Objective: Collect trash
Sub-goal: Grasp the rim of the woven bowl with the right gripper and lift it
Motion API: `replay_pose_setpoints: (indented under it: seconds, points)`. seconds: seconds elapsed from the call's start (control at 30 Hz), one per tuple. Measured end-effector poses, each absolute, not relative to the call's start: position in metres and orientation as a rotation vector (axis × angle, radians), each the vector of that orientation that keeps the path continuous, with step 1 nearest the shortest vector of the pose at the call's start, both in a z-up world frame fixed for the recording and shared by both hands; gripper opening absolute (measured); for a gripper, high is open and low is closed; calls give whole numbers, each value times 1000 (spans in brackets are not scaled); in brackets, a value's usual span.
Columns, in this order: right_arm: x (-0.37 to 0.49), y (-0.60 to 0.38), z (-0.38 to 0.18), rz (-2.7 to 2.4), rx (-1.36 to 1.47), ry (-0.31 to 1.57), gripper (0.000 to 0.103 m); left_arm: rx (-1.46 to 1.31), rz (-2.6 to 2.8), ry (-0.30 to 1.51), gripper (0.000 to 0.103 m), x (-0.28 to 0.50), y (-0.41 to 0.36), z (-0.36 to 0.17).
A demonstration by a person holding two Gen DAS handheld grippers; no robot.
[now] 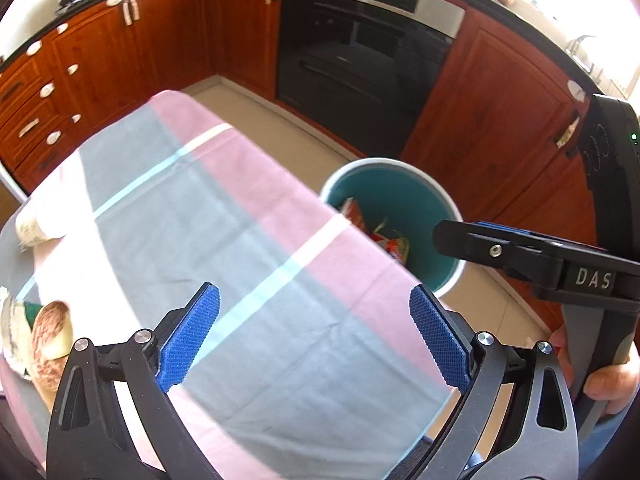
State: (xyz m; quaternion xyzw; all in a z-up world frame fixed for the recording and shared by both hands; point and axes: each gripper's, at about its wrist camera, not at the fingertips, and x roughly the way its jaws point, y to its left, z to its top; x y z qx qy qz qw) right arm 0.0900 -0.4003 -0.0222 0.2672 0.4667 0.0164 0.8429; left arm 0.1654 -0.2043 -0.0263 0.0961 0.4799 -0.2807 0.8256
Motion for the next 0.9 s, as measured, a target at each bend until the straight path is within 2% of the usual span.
replay_pose_setpoints:
  seconds: [0.37,0.73,0.8,0.9]
  points:
    - [115,-297,-4,170,413,1035,85,63,-428,1022,96,172,-72,-22]
    - [145,-181,-10,325,263,1112,85,81,-190,990,96,192,48,-34]
    - [151,-167,-14,339,251,1122,85,104,-161,1001,94,198,58,-40]
    - [160,-155,-20,341,246,1134,85,135,-149,1016,86,203,63,-50]
